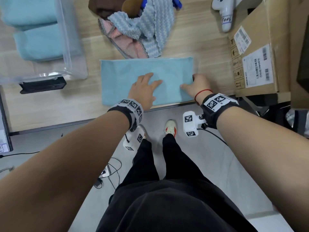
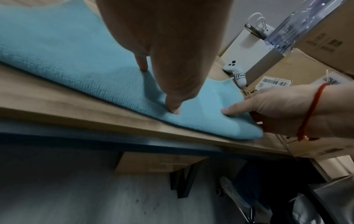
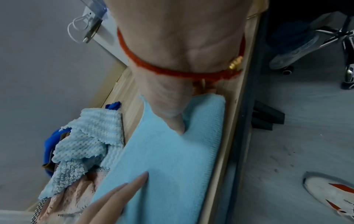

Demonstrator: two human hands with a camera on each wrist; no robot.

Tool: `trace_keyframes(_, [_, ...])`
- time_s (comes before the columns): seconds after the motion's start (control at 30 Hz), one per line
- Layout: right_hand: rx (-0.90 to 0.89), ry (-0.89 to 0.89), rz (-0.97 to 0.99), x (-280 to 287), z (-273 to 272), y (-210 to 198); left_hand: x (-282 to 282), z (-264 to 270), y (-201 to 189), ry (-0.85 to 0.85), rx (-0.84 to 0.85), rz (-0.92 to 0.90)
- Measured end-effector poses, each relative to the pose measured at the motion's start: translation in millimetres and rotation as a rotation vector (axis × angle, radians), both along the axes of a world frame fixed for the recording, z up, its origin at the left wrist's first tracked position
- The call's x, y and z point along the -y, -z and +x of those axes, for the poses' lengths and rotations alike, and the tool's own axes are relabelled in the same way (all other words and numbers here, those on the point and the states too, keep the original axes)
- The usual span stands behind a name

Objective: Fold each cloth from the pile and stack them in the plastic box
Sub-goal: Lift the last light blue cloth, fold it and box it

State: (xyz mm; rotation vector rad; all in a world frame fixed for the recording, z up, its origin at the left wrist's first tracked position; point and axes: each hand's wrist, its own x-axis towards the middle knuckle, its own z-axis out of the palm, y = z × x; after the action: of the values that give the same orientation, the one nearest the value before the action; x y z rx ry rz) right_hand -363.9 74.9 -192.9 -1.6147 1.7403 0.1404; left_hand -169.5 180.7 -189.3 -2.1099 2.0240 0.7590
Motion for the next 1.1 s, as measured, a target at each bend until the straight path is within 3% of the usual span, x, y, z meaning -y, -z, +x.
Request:
trace_keyframes(0.1, [0.092, 0.059, -0.014, -4, -7, -2, -4, -8, -1, 0.004, 0.019, 0.006])
trace_keyframes(0.3, [0.35, 0.343, 0.091, -16, -24, -6, -10, -26, -3, 0.034, 0.035, 0.033])
trace_keyframes(0.5, [0.441, 0.31, 0.165, -16, -34, -28, -1, -26, -9, 0.02, -0.042, 0.097])
trace_keyframes(0.63, [0.538, 0.28, 0.131, -13, -9, -52, -5, -5, -21, -0.17, -0.232, -0.017])
trace_keyframes(0.77, [0.623, 0.204, 0.205, -18, 31, -72, -29, 36, -27, -0.413, -0.252, -0.095])
trace_keyframes(0.9, [0.591, 0.041, 0.231, -31, 76, -78, -66, 80, -13, -0.628, -0.271, -0.02])
trace_keyframes(1.1, [0.518, -0.115, 0.214, -58, 139, -69, -75, 98, -4, -0.855, -0.643, 0.077])
